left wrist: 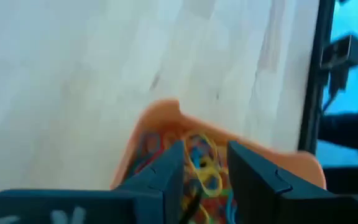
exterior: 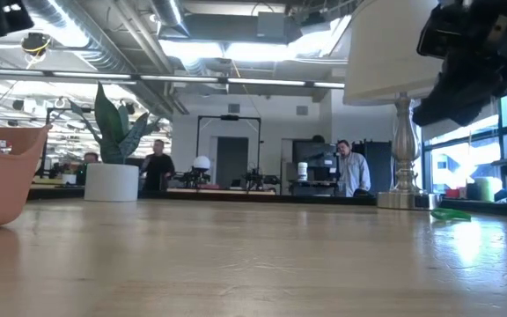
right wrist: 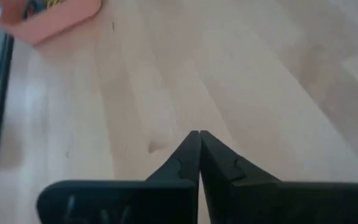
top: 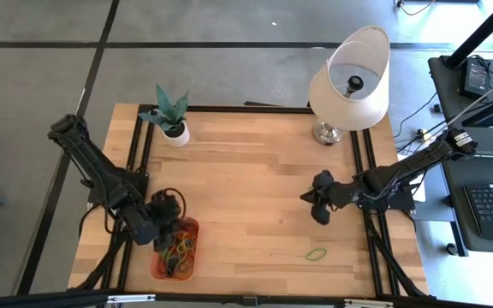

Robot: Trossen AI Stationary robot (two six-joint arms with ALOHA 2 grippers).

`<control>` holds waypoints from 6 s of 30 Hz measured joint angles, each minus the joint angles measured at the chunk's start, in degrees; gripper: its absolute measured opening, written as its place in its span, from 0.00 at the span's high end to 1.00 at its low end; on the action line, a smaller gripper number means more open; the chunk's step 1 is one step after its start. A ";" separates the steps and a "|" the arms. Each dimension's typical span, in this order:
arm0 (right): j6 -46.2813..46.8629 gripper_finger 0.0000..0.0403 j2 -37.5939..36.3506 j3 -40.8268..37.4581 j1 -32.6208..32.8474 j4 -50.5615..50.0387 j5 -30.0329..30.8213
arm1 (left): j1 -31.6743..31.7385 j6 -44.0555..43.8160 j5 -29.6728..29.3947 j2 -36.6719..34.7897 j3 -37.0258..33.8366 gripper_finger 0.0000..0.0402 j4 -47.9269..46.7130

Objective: Pick and place rubber bands into bin
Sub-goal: Put the green rubber band into the orange bin

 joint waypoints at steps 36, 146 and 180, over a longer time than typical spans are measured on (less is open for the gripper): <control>-22.54 0.62 15.47 -0.02 -23.38 -20.77 -10.99 | 25.23 26.25 5.18 5.48 -0.20 0.99 17.28; -35.72 0.89 26.18 33.18 -17.16 19.46 -19.65 | 30.42 60.18 -5.29 11.31 -0.20 0.99 68.47; -35.48 0.68 16.47 27.59 -20.69 -7.78 -14.37 | 6.65 -11.50 9.12 8.17 10.00 0.99 -7.00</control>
